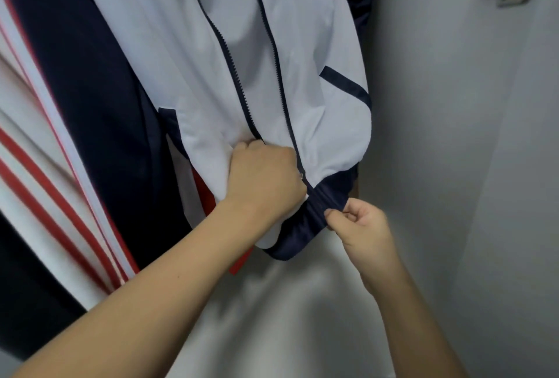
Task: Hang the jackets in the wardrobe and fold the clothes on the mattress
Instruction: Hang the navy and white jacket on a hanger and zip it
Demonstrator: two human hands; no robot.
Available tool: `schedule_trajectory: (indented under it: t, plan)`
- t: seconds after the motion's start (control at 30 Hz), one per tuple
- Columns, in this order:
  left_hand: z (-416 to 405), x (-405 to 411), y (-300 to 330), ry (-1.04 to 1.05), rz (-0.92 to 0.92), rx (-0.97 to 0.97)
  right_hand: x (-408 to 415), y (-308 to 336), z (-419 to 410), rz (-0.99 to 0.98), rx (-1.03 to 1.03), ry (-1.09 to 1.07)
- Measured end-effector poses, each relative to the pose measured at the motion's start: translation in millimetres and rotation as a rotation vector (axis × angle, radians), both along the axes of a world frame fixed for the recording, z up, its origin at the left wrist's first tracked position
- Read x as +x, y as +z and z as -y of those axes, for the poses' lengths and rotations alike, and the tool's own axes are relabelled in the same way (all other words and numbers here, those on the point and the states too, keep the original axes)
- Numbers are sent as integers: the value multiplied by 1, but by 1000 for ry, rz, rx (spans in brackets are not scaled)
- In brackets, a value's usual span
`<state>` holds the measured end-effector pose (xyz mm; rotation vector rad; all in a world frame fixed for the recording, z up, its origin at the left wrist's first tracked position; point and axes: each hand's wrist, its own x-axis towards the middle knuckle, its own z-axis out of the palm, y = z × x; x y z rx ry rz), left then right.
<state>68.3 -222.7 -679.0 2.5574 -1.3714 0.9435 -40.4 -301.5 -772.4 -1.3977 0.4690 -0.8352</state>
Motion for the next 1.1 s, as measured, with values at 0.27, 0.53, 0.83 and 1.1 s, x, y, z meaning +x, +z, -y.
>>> schedule_trajectory:
  t: [0.27,0.53,0.83,1.1]
  plan:
    - [9,-5,6,-124,43,155,-2,-8,14,115,123,31]
    - [21,-10,23,-111,373,17,-1,-5,24,40,68,-94]
    - [23,17,38,-284,94,648,-12,-2,22,-143,85,-68]
    - [25,21,54,-346,149,433,-10,-9,14,-147,73,-171]
